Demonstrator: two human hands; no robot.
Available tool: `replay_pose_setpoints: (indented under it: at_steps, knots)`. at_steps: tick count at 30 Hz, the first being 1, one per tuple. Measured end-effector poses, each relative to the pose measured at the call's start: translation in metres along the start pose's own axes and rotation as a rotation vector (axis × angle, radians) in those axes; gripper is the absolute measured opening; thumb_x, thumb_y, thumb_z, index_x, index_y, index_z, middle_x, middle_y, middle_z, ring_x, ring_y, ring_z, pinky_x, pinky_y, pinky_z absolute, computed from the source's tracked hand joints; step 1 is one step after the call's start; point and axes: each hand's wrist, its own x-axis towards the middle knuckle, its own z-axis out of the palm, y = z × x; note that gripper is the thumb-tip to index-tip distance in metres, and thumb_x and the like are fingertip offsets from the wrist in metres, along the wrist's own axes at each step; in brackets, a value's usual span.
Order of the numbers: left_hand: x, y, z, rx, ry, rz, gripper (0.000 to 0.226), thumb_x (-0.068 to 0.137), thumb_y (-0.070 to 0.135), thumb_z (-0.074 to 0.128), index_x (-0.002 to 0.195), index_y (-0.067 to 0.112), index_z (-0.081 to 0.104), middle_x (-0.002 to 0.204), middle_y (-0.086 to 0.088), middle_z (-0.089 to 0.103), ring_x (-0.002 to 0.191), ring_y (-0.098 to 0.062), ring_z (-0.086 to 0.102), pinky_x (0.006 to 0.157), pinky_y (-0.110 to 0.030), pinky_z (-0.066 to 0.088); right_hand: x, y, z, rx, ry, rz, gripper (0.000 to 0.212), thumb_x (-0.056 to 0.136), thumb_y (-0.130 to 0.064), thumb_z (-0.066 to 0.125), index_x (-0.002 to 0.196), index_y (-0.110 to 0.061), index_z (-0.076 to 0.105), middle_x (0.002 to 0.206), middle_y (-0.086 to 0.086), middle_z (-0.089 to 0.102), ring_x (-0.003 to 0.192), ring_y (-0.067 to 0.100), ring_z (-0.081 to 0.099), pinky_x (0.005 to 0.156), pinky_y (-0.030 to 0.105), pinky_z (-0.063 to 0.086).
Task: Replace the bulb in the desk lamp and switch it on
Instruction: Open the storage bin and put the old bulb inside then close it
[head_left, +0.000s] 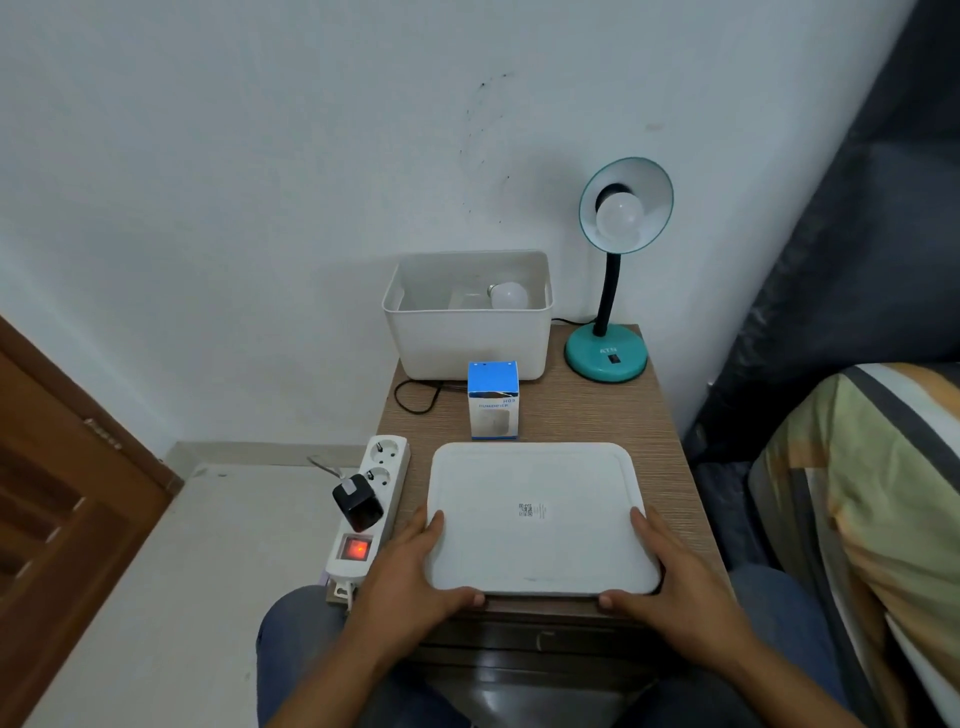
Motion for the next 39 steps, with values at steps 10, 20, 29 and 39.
replay_pose_setpoints:
  at_steps: [10, 20, 29, 39]
  knots:
    - [0.03, 0.044, -0.047, -0.076, 0.174, 0.086, 0.12, 0.066, 0.049, 0.087, 0.159, 0.023, 0.018, 0.164, 0.009, 0.022, 0.148, -0.013, 0.028, 0.118, -0.031, 0.028, 0.029, -0.054, -0.055, 0.013, 0.148, -0.112, 0.117, 0.07, -0.045, 0.081, 0.153, -0.029, 0.001, 0.157, -0.016, 0.013, 0.142, 0.012, 0.024, 0.113, 0.031, 0.026]
    - [0.101, 0.061, -0.123, -0.141, 0.231, 0.15, 0.11, 0.068, 0.039, 0.09, 0.157, 0.025, 0.025, 0.149, 0.022, 0.031, 0.137, -0.009, 0.039, 0.107, -0.024, 0.036, 0.115, -0.12, -0.084, 0.131, 0.154, -0.226, 0.116, 0.067, -0.043, 0.084, 0.154, -0.023, 0.009, 0.144, -0.021, 0.025, 0.133, 0.003, 0.029, 0.107, 0.019, 0.027]
    - [0.19, 0.068, -0.169, -0.107, 0.197, 0.133, 0.112, 0.069, 0.041, 0.088, 0.158, 0.02, 0.024, 0.163, 0.007, 0.027, 0.145, -0.018, 0.035, 0.112, -0.033, 0.036, 0.191, -0.161, -0.097, 0.132, 0.192, -0.213, 0.1, 0.071, -0.036, 0.083, 0.15, -0.016, 0.025, 0.134, -0.011, 0.042, 0.118, 0.006, 0.041, 0.094, 0.015, 0.032]
    - [0.253, 0.06, -0.172, -0.153, 0.114, 0.087, 0.111, 0.071, 0.039, 0.088, 0.158, 0.017, 0.023, 0.165, 0.006, 0.023, 0.147, -0.019, 0.033, 0.117, -0.038, 0.034, 0.251, -0.168, -0.094, 0.135, 0.133, -0.143, 0.118, 0.064, -0.05, 0.083, 0.154, -0.016, 0.015, 0.161, -0.002, 0.017, 0.146, 0.015, 0.022, 0.118, 0.036, 0.025]
